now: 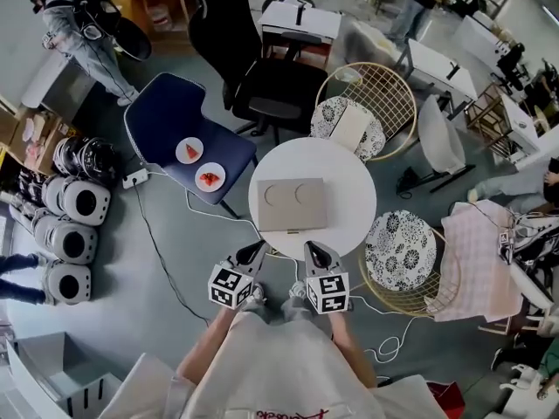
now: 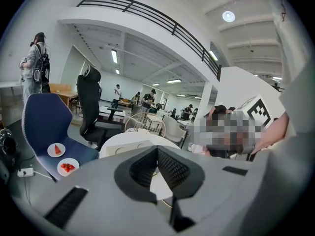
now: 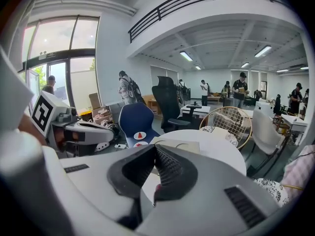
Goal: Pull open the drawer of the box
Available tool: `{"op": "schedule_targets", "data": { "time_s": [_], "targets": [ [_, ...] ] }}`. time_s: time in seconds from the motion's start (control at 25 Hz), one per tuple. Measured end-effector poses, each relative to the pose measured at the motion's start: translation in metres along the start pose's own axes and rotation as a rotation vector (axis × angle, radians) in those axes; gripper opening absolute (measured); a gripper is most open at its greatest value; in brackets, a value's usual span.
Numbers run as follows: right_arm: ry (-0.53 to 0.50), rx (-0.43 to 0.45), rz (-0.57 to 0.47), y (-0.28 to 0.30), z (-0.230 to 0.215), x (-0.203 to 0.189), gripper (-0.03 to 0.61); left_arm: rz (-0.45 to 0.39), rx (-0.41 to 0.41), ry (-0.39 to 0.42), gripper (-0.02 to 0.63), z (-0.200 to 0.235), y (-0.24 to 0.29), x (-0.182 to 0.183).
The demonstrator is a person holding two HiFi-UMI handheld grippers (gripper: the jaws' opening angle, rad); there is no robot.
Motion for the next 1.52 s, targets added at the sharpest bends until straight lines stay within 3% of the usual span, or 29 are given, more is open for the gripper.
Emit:
{"op": "schedule_targets", "data": {
  "time_s": [0.68,1.0,1.2,1.52],
  "targets": [
    [0.136,0.054,0.214,-0.008,0.000,-0.112,0.017,0.190,0.035,-0.108,0.011,-0.016,-0.005,-0.104],
    [0.179,0.070,0.271,-0.010,0.008,-0.152,0.017,0.234,0.032,-0.111,0.011,-0.014,0.002,-0.139],
    [0.190,0.071,0.282,-0.010,0.005,-0.159,0.015,0.230,0.031,-0.090,0.011,-0.006,0.022,-0.142],
    [0.197,0.075,0.285,-0.004,0.002,-0.159,0.017,0.158,0.024,-0.006,0.011,0.025,0.078,-0.107]
  ]
}}
Point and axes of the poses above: the fingertips, and each gripper's own axes: y forward along the fingers, z to its left, x out of its top, the point moved 7 cm from there along -y, backward along the fingers, and after that the axes turned 13 degrees about x, right-handed, at the moved point
